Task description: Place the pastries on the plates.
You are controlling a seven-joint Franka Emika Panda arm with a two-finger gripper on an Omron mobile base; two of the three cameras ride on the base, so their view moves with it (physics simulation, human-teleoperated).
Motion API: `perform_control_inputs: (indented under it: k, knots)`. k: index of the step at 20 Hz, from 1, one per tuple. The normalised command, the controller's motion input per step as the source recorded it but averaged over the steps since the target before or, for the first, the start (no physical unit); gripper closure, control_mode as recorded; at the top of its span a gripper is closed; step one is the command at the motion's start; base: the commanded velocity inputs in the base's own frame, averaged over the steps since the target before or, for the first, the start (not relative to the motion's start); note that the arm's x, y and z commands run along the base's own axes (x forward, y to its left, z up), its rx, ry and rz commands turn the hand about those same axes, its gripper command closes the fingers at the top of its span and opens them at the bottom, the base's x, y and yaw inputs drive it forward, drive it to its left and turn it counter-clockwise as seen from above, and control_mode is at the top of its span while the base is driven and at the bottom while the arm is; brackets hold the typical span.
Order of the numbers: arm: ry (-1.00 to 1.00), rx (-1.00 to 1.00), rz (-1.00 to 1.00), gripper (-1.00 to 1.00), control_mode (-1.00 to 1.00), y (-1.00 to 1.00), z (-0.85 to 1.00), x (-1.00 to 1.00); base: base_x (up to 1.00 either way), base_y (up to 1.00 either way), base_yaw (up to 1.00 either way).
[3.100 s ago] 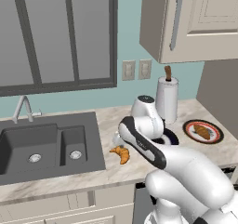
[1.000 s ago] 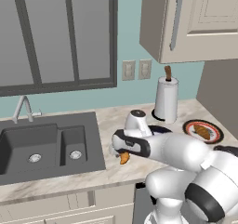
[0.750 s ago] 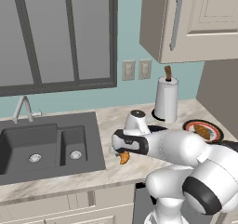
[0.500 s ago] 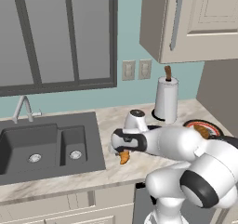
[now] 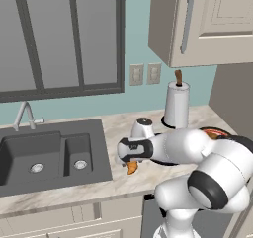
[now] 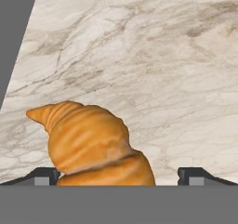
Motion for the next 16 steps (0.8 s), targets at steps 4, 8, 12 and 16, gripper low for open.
perform_control_inputs:
  k: [4,8,12,16]
  knots:
    - [0.0,0.0,0.0,-1.0,-1.0,0.0,0.0,0.0,0.0,0.0,0.0]
    - [0.0,0.0,0.0,1.0,-1.0,0.0,0.0,0.0,0.0,0.0,0.0]
    - [0.0,0.0,0.0,1.0,-1.0,0.0,0.0,0.0,0.0,0.0,0.0]
    - [0.0,0.0,0.0,1.0,-1.0,0.0,0.0,0.0,0.0,0.0,0.0]
